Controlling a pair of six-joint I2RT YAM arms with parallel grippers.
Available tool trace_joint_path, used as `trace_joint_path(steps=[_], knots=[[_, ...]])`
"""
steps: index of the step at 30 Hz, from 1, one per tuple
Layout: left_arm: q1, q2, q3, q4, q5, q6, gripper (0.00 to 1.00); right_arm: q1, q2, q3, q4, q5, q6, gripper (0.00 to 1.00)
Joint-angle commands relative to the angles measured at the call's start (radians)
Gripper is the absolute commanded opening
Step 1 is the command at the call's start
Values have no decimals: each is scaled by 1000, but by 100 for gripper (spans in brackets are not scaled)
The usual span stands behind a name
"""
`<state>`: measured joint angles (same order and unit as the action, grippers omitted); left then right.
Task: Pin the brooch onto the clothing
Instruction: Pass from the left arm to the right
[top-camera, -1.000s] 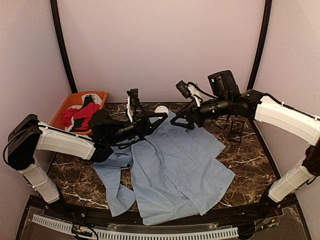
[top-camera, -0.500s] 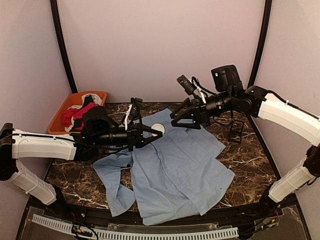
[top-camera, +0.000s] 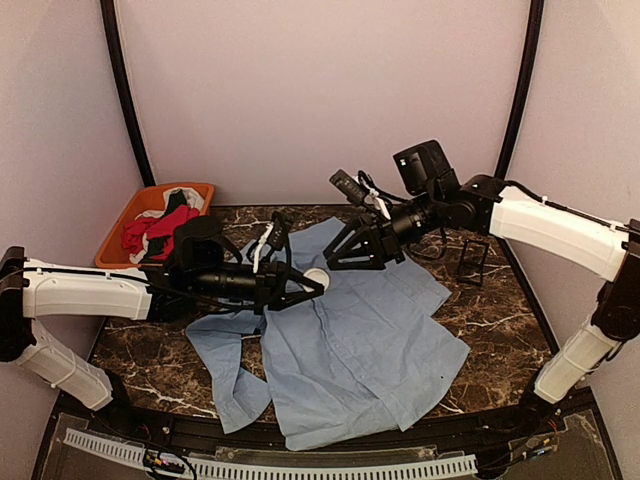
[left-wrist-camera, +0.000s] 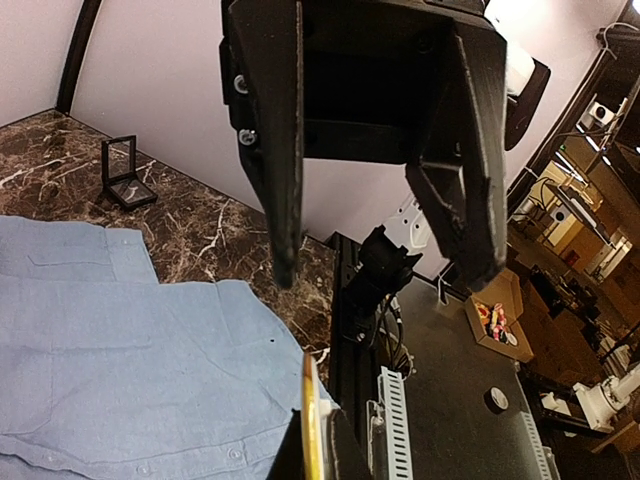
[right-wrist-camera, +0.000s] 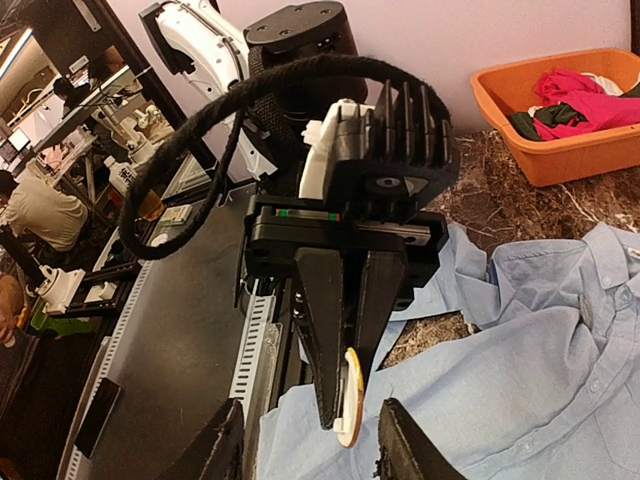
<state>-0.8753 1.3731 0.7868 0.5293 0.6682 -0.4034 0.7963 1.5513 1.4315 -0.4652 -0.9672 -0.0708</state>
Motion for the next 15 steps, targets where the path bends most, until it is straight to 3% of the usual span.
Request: trace_joint_path(steps=[1, 8, 15], knots=[[-6, -8, 25, 20, 43, -8, 1, 20, 49, 21, -14, -19, -31, 41], [-7, -11, 25, 37, 58, -23, 1, 33, 104, 53, -32, 10, -37, 37], [-8, -11, 22, 44, 62, -25, 1, 39, 124, 75, -45, 0, -46, 24]])
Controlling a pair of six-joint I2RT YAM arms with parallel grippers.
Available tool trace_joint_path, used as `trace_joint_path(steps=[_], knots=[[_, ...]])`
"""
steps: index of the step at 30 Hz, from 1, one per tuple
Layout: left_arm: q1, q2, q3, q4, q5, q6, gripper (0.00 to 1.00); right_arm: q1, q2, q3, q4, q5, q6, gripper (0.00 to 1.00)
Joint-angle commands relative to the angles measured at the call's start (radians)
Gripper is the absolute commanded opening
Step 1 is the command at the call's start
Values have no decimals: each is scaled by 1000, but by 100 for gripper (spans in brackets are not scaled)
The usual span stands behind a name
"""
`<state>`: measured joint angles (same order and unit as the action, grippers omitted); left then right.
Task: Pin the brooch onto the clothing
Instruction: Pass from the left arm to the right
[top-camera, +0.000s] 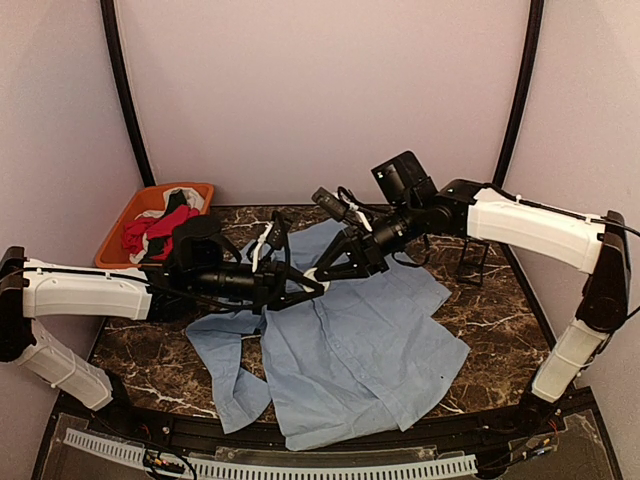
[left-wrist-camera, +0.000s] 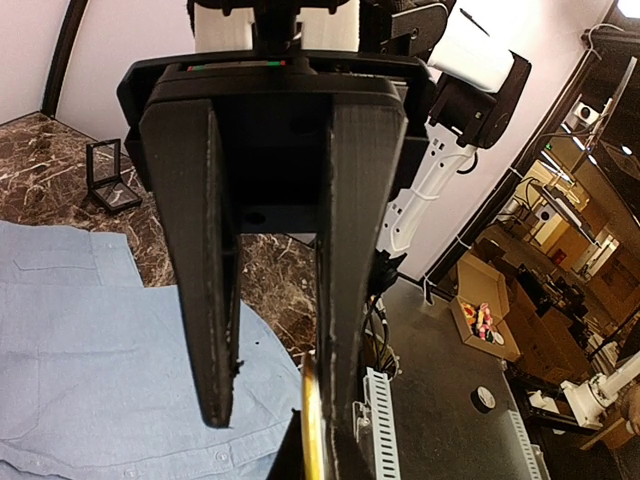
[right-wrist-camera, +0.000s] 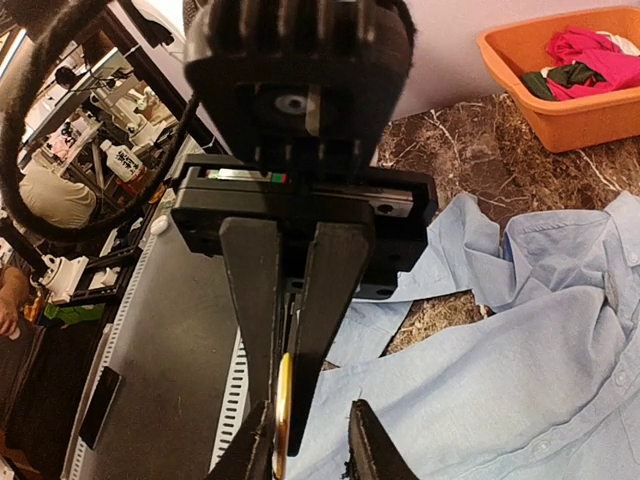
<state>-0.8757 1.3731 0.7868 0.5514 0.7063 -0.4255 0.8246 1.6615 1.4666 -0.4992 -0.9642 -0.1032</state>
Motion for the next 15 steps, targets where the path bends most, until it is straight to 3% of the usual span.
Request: trace_joint_path(steps=[1, 4, 6, 10, 15], knots=[[-8, -9, 22, 21, 25, -3, 1, 10, 15, 40, -14, -6, -15, 23], [-8, -7, 20, 21, 26, -2, 1, 11, 12, 37, -15, -7, -18, 14], [-8, -8, 18, 21, 22, -2, 1, 11, 13, 37, -22, -11, -23, 0], [-8, -18, 14, 22, 4, 1, 5, 14, 10, 29, -35, -21, -37, 0], [-8, -48, -2, 36, -28, -2, 31, 14, -12, 12, -12, 68, -12, 0]])
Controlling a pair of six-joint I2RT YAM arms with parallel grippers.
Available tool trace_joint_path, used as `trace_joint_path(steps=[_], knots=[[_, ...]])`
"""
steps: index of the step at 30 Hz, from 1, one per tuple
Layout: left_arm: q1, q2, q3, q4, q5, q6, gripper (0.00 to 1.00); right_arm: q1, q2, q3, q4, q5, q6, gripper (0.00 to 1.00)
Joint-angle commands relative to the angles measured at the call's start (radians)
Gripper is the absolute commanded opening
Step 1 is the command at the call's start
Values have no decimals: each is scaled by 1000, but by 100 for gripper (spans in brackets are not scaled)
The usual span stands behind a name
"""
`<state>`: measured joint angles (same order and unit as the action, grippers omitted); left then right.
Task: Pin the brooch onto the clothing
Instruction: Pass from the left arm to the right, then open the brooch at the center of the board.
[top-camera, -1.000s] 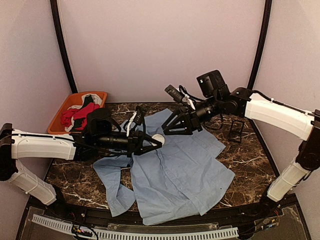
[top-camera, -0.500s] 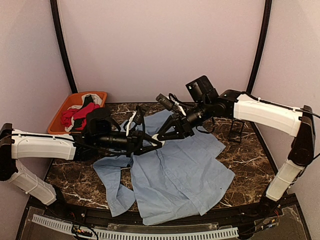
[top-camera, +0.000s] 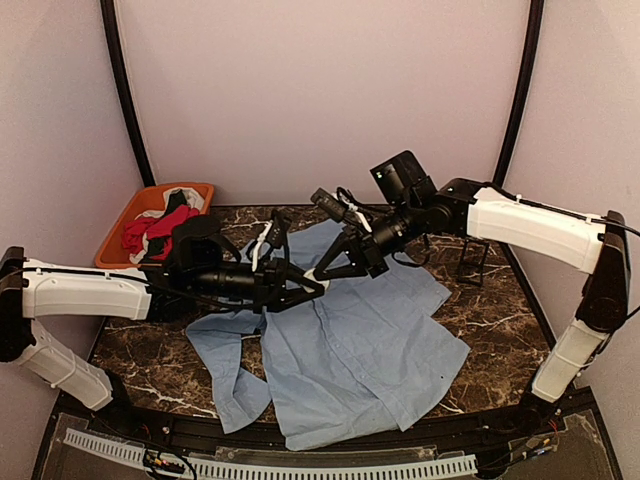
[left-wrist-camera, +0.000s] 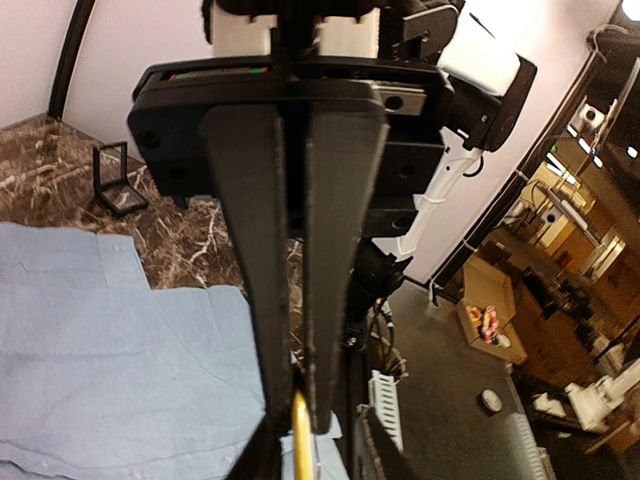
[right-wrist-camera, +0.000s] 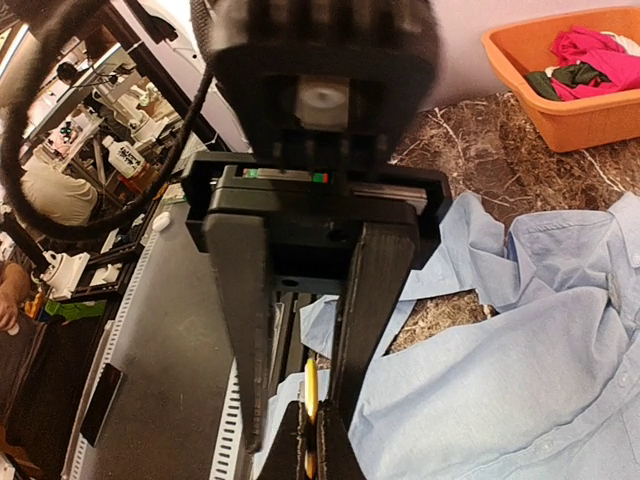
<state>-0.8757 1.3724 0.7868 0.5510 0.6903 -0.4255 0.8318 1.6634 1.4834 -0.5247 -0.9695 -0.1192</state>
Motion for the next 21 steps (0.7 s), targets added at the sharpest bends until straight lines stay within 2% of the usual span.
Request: trace_joint_path(steps=[1, 6, 13, 21], knots=[[-8, -67, -10, 36, -17, 1, 32, 6, -17, -2, 14, 103, 17, 0], [-6, -169, -35, -45, -137, 55, 38, 5, -33, 3, 40, 132, 109, 0], [-5, -219, -13, -185, -241, 131, 37, 7, -63, -1, 100, 90, 228, 0], [-8, -195, 37, -275, -219, 193, 34, 8, -60, 18, 86, 115, 290, 0]])
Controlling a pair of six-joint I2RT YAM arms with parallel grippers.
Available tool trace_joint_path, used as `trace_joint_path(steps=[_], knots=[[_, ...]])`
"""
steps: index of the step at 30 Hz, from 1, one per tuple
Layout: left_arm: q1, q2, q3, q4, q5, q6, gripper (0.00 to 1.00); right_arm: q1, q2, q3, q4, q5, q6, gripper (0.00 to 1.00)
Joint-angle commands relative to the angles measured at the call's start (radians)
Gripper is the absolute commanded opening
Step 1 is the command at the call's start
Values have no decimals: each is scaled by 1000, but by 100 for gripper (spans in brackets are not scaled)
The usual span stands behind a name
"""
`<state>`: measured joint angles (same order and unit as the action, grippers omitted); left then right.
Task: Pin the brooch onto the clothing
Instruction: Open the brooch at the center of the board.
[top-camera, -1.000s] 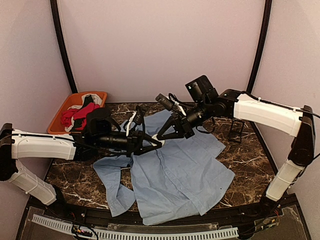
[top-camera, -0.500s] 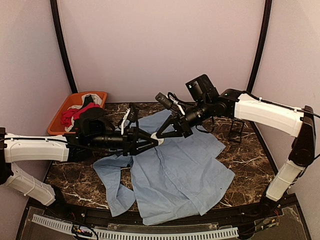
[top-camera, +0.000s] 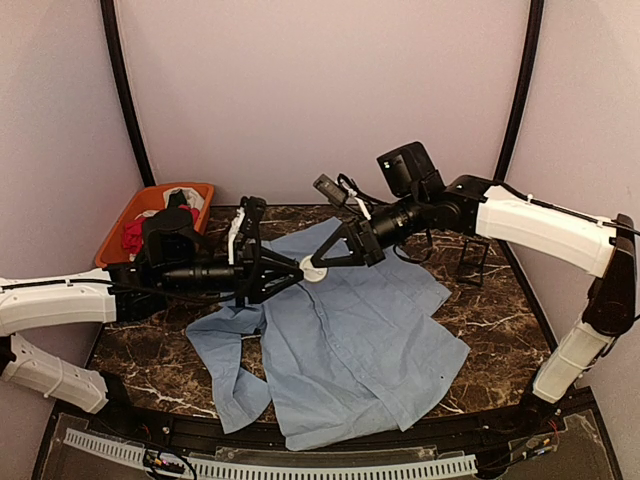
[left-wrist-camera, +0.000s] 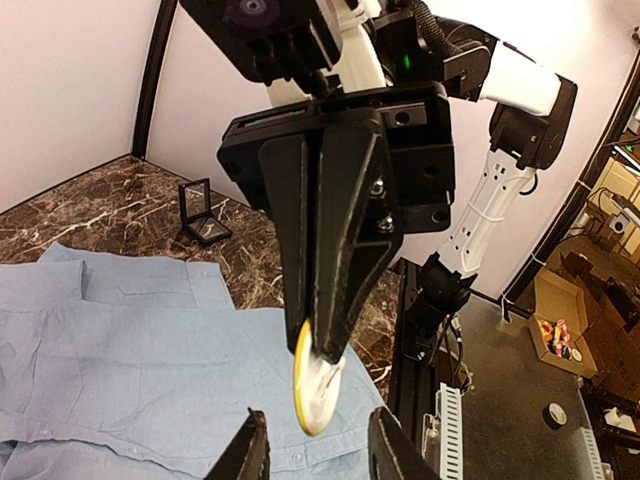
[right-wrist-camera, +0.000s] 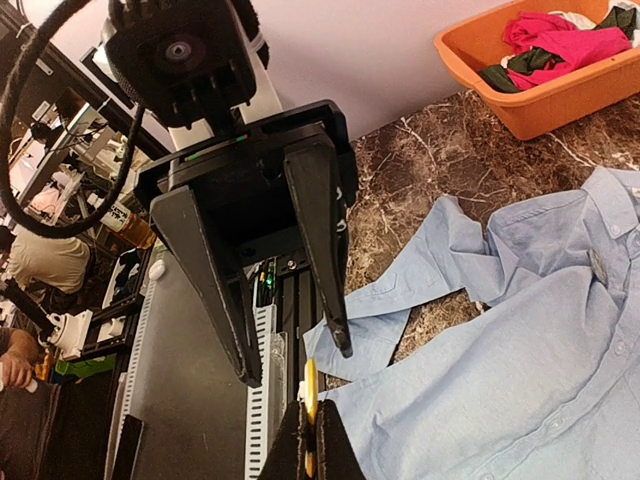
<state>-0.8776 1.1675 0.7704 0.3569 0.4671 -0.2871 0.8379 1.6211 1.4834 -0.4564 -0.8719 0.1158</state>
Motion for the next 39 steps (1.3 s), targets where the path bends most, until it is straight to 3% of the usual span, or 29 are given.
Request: trace_joint_path(steps=[1, 13, 39], knots=[[-5, 17, 67, -90, 6, 63, 33, 3, -16, 18, 18, 21, 60, 0], [-4, 45, 114, -174, -51, 126, 24, 19, 4, 31, -13, 94, 54, 0], [-5, 69, 127, -155, -61, 209, 23, 22, 55, 77, -61, 101, 42, 0]])
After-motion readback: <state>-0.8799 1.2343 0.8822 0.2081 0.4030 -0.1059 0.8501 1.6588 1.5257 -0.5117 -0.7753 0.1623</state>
